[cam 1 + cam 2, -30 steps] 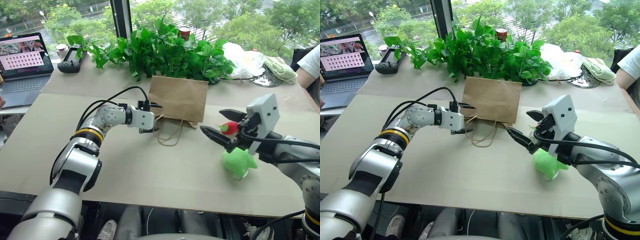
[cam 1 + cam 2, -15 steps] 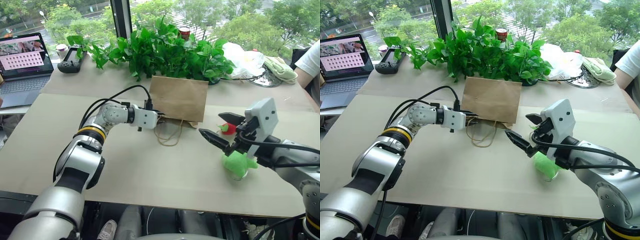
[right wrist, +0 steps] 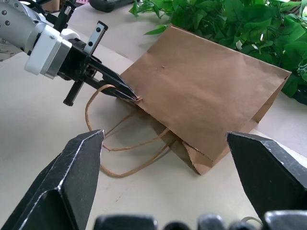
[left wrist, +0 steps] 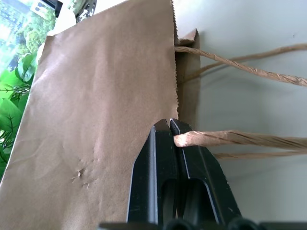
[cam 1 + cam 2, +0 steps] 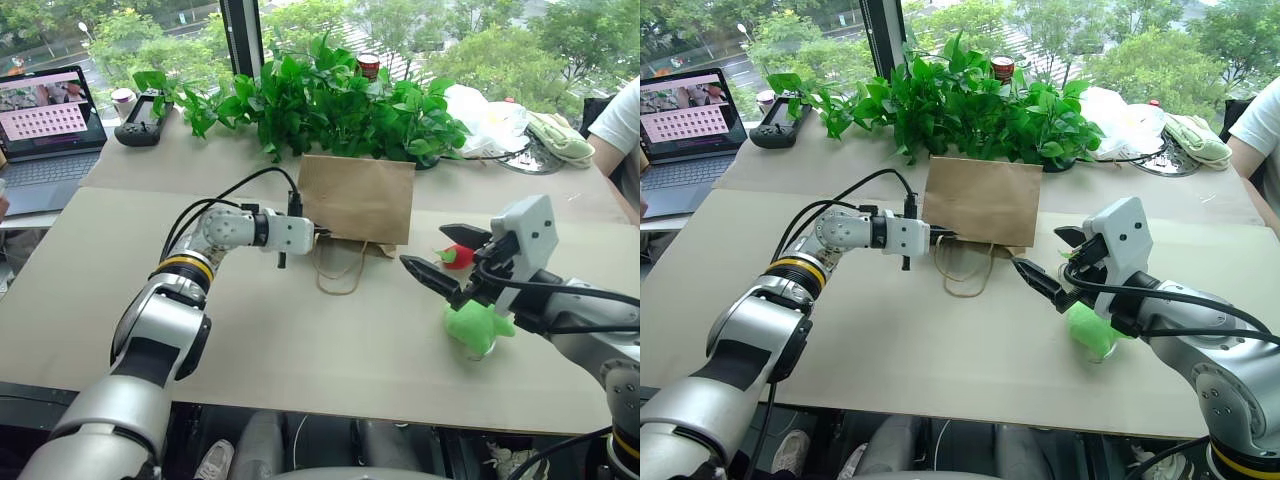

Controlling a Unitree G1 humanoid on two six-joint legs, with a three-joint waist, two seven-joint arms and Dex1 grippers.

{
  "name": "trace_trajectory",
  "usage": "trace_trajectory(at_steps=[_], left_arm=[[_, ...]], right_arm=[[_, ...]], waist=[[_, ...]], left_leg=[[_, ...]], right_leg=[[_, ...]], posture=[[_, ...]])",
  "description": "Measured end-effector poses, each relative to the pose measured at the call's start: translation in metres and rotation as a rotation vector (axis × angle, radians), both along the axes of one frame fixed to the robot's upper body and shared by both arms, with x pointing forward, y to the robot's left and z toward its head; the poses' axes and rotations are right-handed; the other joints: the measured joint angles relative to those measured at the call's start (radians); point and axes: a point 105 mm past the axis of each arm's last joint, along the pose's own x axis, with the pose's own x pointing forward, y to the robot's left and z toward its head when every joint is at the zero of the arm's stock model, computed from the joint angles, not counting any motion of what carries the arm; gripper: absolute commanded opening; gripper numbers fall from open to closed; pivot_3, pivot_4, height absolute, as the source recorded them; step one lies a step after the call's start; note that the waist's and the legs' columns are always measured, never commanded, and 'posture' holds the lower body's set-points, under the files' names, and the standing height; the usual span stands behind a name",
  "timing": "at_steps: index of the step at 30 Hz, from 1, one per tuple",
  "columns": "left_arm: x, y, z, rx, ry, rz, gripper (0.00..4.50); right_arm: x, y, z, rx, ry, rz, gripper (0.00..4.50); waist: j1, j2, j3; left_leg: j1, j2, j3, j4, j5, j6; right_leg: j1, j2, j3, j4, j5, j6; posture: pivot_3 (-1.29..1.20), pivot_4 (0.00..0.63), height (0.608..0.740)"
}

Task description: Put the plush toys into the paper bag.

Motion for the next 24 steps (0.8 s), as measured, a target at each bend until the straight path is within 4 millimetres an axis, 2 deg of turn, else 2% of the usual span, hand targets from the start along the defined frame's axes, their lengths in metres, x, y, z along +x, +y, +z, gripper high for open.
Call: trace_trajectory(at_steps=[5,13,16,24], left_arm=[[-0.005,0.008,0.017,-0.13,0.112,-0.027,0.02],[-0.029,0.018,0.044,-0.266,0.314,-0.068,0.02],[-0.036,0.016,0.051,-0.283,0.346,-0.073,0.0],[-0.04,0.014,0.052,-0.31,0.411,-0.05,0.0]], right_arm=[[-0.002,-0.002,-0.008,-0.003,0.032,-0.011,4.5],[-0.004,0.006,-0.029,-0.009,0.097,-0.006,4.5],[-0.004,0.012,-0.035,-0.004,0.112,0.007,3.75],[0.007,0.026,-0.046,0.024,0.119,-0.011,1.1]], waist=[[-0.004,0.0,0.0],[-0.021,0.0,0.0],[-0.02,0.0,0.0],[-0.022,0.0,0.0]], left_leg=[[0.0,0.0,0.0,0.0,0.0,0.0],[0.001,0.0,-0.002,0.001,0.0,0.0],[0.002,0.0,-0.002,0.003,0.0,0.0],[0.003,0.0,-0.003,0.003,0.001,0.001]], right_leg=[[0.0,0.0,0.0,0.0,0.0,0.0],[0.001,0.001,0.0,0.003,0.0,0.0],[0.001,0.001,0.0,0.005,0.0,0.0],[0.001,0.001,0.0,0.006,0.0,0.0]], posture=[[0.0,0.15,0.713],[0.0,0.15,0.713],[0.0,0.15,0.713],[0.0,0.15,0.713]])
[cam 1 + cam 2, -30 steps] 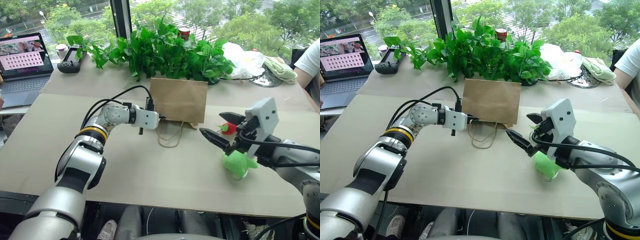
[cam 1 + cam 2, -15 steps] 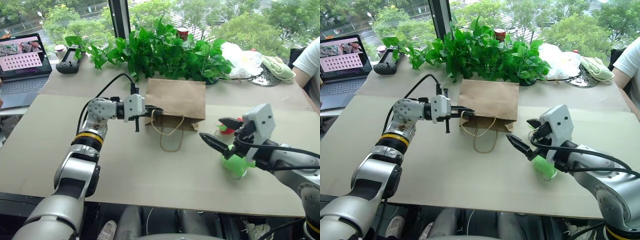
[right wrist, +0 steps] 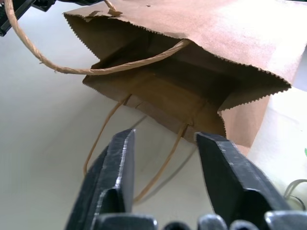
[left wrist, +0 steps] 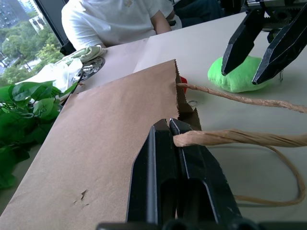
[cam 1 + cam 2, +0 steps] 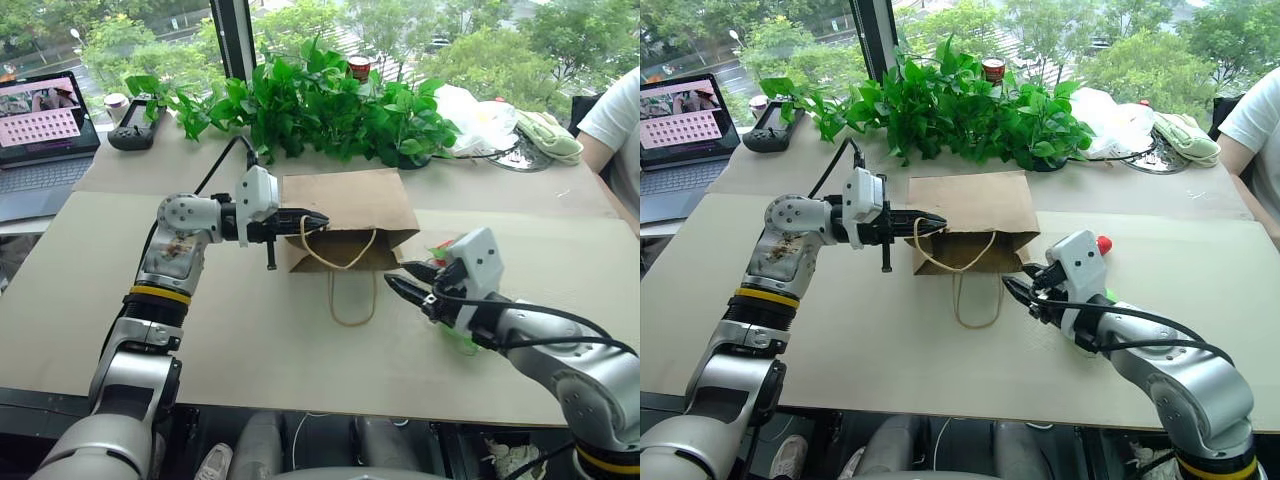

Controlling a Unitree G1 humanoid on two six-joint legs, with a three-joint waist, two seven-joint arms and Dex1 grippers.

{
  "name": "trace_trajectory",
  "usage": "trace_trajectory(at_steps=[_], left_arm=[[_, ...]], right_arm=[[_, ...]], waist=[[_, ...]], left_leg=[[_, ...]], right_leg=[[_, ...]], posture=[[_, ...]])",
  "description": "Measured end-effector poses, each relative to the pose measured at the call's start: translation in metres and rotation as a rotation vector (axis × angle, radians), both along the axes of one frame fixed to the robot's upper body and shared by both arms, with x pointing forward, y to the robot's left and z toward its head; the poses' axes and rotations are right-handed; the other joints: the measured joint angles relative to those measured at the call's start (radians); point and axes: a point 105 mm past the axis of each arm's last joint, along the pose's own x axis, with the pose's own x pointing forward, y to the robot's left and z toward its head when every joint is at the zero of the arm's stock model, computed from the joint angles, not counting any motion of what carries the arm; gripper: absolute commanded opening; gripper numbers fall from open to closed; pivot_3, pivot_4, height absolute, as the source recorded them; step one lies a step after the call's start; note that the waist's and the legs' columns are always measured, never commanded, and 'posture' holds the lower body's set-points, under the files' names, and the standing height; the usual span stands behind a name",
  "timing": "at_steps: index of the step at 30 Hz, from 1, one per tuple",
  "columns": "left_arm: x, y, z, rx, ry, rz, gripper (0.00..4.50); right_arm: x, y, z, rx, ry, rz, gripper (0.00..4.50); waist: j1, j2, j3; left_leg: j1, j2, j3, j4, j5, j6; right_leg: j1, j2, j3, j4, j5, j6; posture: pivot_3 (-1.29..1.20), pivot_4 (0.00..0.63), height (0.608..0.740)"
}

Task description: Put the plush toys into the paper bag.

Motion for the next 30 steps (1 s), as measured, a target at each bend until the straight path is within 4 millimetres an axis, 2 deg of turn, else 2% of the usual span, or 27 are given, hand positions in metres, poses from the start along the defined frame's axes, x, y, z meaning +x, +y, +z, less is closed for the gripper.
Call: trace_trajectory(at_steps=[3,6,8,18,22,30], left_arm=[[0.001,0.0,0.0,-0.005,0.006,0.009,0.0],[0.002,-0.004,0.004,-0.025,0.02,0.013,0.0],[0.001,-0.007,0.006,-0.034,0.021,0.007,0.0],[0.001,-0.012,0.021,-0.095,0.052,0.012,0.0],[0.004,-0.011,0.033,-0.159,0.084,0.038,0.0],[0.013,-0.008,0.055,-0.296,0.182,0.106,0.0]], right_arm=[[0.008,0.009,-0.003,0.003,-0.004,-0.004,0.02],[0.022,0.024,-0.002,0.019,-0.024,-0.014,0.02],[0.028,0.03,-0.008,0.001,-0.017,-0.021,0.02],[0.072,0.027,-0.032,-0.048,-0.005,-0.2,0.02],[0.076,0.032,-0.05,-0.092,0.036,-0.207,0.02],[0.069,0.044,-0.068,-0.143,0.067,-0.175,0.02]], waist=[[0.0,0.0,0.0],[0.001,0.0,0.0],[0.002,0.0,0.0],[0.002,0.0,0.0],[0.001,0.0,0.0],[0.0,0.0,0.0]], left_leg=[[0.0,0.0,0.0,0.0,0.0,0.0],[0.0,0.0,0.0,0.0,0.0,0.0],[-0.001,0.0,0.0,0.0,0.0,0.0],[-0.001,0.0,0.0,0.0,0.0,0.0],[-0.002,0.0,0.0,0.0,0.0,0.0],[-0.001,0.0,0.0,-0.001,0.0,0.0]], right_leg=[[0.0,0.0,0.0,0.0,0.0,0.0],[-0.001,0.0,0.0,0.0,0.0,0.0],[-0.001,0.0,0.0,0.0,0.0,0.0],[-0.001,0.0,0.0,0.001,0.0,0.0],[-0.002,0.0,0.0,0.001,0.0,0.0],[-0.002,0.0,0.0,0.001,0.0,0.0]], posture=[[0.0,0.15,0.713],[0.0,0.15,0.713],[0.0,0.15,0.713],[0.0,0.15,0.713],[0.0,0.15,0.713],[0.0,0.15,0.713]])
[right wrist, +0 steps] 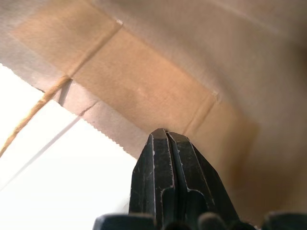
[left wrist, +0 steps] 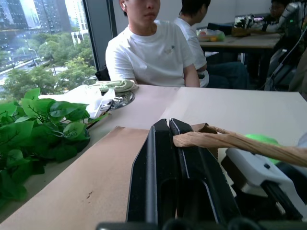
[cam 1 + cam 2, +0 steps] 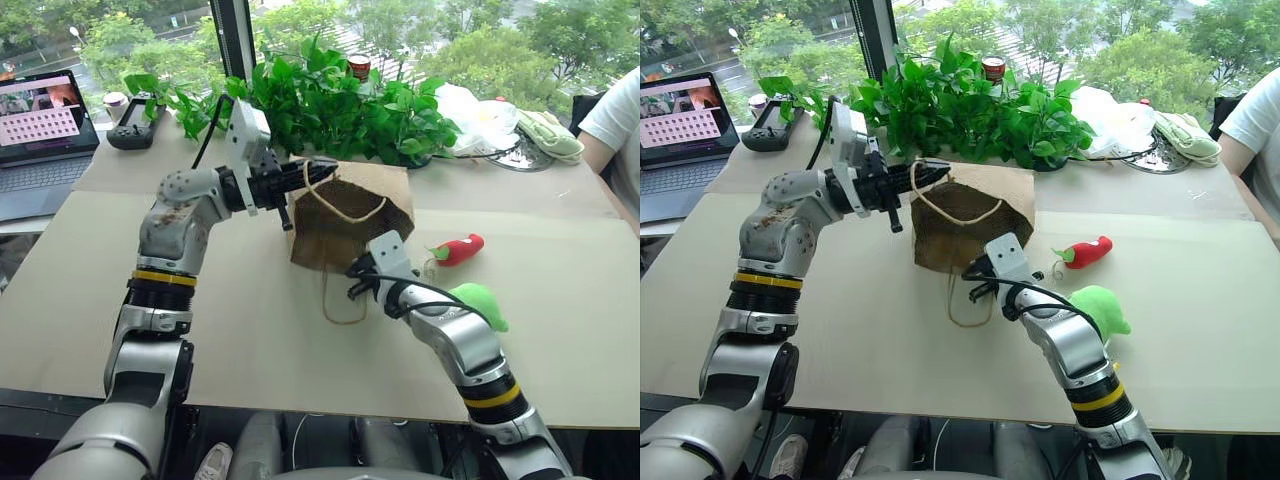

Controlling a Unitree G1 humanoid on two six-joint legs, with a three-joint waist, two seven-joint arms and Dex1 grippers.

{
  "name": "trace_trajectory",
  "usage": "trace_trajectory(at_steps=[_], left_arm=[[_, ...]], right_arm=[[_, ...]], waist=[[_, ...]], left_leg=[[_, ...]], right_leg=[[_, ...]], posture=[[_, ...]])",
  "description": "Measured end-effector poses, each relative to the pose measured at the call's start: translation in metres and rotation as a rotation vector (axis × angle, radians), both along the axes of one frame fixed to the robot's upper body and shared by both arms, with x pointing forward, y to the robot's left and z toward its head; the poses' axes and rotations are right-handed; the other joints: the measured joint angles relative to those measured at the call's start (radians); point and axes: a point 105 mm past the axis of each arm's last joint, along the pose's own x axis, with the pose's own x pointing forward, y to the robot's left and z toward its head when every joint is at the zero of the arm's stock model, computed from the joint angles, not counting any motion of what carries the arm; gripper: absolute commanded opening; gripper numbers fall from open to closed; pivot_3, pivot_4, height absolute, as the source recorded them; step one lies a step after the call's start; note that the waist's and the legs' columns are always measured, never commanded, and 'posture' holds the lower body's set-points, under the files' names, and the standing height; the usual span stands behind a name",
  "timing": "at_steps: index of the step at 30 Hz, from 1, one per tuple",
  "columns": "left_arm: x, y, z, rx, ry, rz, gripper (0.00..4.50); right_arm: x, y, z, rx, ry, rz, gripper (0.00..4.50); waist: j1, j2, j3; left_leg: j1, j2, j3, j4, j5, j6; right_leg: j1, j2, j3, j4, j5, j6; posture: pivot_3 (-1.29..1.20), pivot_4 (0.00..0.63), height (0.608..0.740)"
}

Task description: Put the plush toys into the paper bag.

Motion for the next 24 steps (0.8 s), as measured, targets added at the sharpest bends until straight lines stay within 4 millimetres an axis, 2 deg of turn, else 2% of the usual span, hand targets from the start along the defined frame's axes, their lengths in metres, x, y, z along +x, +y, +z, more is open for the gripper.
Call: trace_trajectory(at_steps=[12,14,17,20,24], left_arm=[[-0.003,-0.003,0.001,-0.005,0.023,-0.001,0.0],[-0.003,-0.002,-0.001,-0.005,0.03,0.006,0.0],[-0.003,-0.003,-0.002,-0.005,0.033,0.008,0.0],[-0.004,-0.005,0.0,-0.006,0.024,0.007,0.0],[-0.003,-0.004,-0.001,-0.008,0.028,0.013,0.0]], right_arm=[[0.002,-0.005,0.003,-0.004,-0.013,-0.016,0.02],[0.002,-0.012,0.014,0.042,-0.039,-0.036,0.02],[-0.001,-0.017,0.041,0.153,-0.101,-0.031,0.02],[-0.016,-0.022,0.069,0.241,-0.153,0.022,0.02],[-0.033,-0.031,0.087,0.265,-0.174,0.057,0.02]], waist=[[0.001,0.0,0.0],[0.002,0.0,0.0],[0.002,0.0,0.0],[0.003,0.0,0.0],[0.003,0.0,0.0]], left_leg=[[0.0,0.0,0.0,0.0,0.0,0.0],[0.0,0.0,0.0,0.0,0.0,0.0],[0.0,0.0,0.0,0.0,0.0,0.0],[0.0,0.0,0.0,-0.001,0.0,0.0],[0.0,0.0,0.0,-0.001,0.0,0.0]], right_leg=[[0.0,0.0,0.0,0.0,0.0,0.0],[0.0,0.0,0.0,0.0,0.0,0.0],[0.0,0.0,0.0,0.0,0.0,0.0],[0.0,0.0,0.0,0.0,0.0,0.0],[0.0,0.0,0.0,-0.001,0.0,0.0]], posture=[[0.0,0.15,0.713],[0.0,0.15,0.713],[0.0,0.15,0.713],[0.0,0.15,0.713],[0.0,0.15,0.713]])
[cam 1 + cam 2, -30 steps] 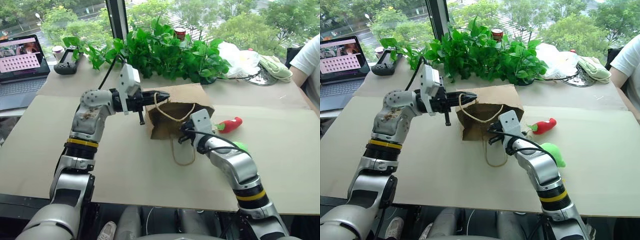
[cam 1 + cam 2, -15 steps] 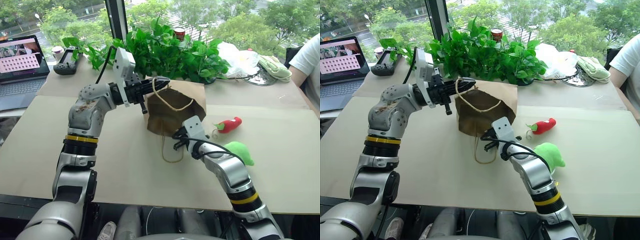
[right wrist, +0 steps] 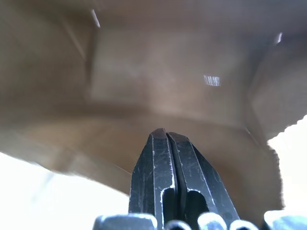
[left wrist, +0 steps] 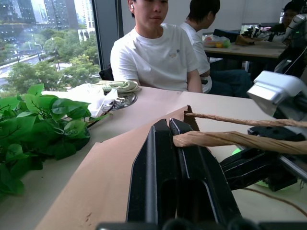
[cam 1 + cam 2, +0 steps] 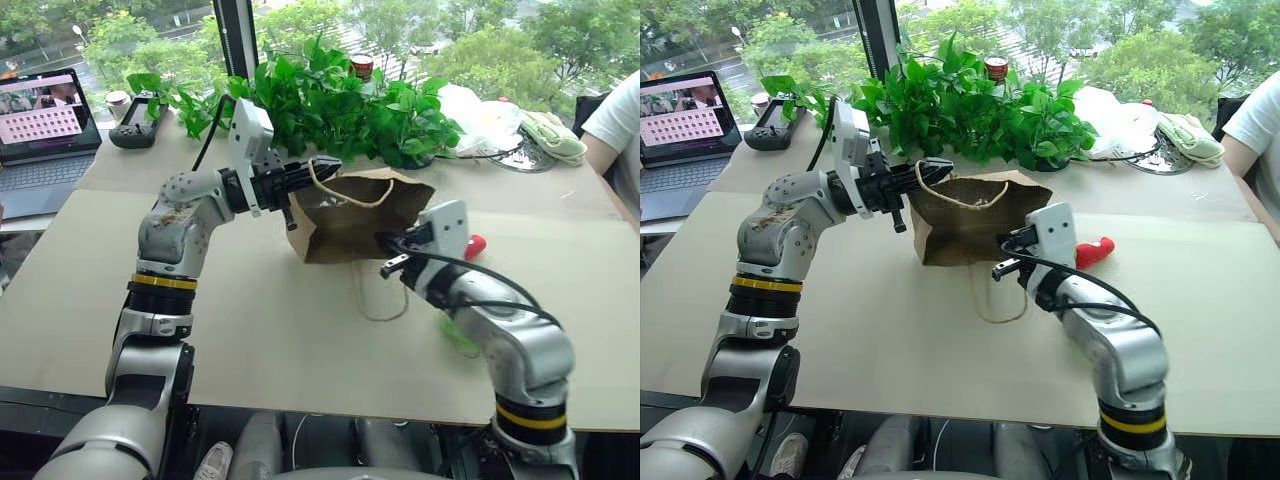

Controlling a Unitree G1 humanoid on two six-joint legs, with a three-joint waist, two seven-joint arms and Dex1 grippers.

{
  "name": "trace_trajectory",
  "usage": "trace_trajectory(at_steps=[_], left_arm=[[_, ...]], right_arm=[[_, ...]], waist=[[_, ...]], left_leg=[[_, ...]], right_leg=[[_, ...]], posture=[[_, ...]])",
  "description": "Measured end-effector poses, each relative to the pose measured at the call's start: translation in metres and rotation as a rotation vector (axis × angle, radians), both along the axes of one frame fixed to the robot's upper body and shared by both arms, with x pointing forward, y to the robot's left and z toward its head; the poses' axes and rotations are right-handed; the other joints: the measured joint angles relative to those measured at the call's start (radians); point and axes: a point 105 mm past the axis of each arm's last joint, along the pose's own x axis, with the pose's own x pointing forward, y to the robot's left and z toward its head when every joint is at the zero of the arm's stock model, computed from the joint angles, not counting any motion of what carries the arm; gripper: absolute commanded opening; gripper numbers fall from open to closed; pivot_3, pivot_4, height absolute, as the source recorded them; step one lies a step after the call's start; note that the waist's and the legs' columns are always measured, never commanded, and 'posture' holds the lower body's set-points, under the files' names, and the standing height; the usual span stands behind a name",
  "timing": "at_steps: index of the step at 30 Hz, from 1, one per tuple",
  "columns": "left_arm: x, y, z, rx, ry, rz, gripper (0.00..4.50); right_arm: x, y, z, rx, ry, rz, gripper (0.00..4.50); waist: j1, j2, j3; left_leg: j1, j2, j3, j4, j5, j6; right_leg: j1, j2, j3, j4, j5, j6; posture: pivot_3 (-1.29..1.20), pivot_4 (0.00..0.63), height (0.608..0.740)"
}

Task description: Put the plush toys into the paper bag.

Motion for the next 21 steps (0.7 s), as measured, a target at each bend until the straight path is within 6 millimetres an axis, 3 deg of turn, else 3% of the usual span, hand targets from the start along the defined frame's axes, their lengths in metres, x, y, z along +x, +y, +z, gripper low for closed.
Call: trace_trajectory(at_steps=[3,7,10,17,21], left_arm=[[0.0,0.0,0.0,-0.002,0.002,0.002,0.0],[0.001,0.0,-0.001,-0.003,0.004,0.005,0.0],[0.001,0.001,-0.006,-0.003,0.019,0.009,0.0],[0.0,0.001,-0.009,0.02,-0.009,0.011,0.0],[0.0,0.0,-0.021,0.082,-0.048,0.001,0.0]], right_arm=[[-0.005,-0.02,0.007,-0.018,0.01,-0.054,0.02],[-0.008,-0.062,0.008,-0.056,0.062,-0.219,1.08],[-0.015,-0.086,0.011,-0.06,0.087,-0.316,2.18],[-0.044,-0.099,-0.011,-0.159,0.239,-0.366,4.47],[-0.057,-0.104,-0.031,-0.184,0.335,-0.396,4.47]], waist=[[0.0,0.0,0.0],[0.0,0.0,0.0],[-0.002,0.0,0.0],[0.0,0.0,0.0],[0.0,0.0,0.0]], left_leg=[[0.0,0.0,0.0,0.0,0.0,0.0],[0.0,0.0,0.0,0.0,0.0,0.0],[0.0,0.0,0.0,-0.001,0.0,0.0],[0.0,0.0,0.0,-0.001,0.0,0.0],[0.0,0.0,0.0,-0.001,0.0,0.0]], right_leg=[[0.0,0.0,0.0,0.0,0.0,0.0],[0.0,0.0,0.0,0.0,0.0,0.0],[0.0,0.0,0.0,0.0,0.0,0.0],[0.0,0.0,0.0,-0.001,0.0,0.0],[0.0,0.0,0.0,-0.002,0.0,0.0]], posture=[[0.0,0.15,0.713],[0.0,0.15,0.713],[0.0,0.15,0.713],[0.0,0.15,0.713],[0.0,0.15,0.713]])
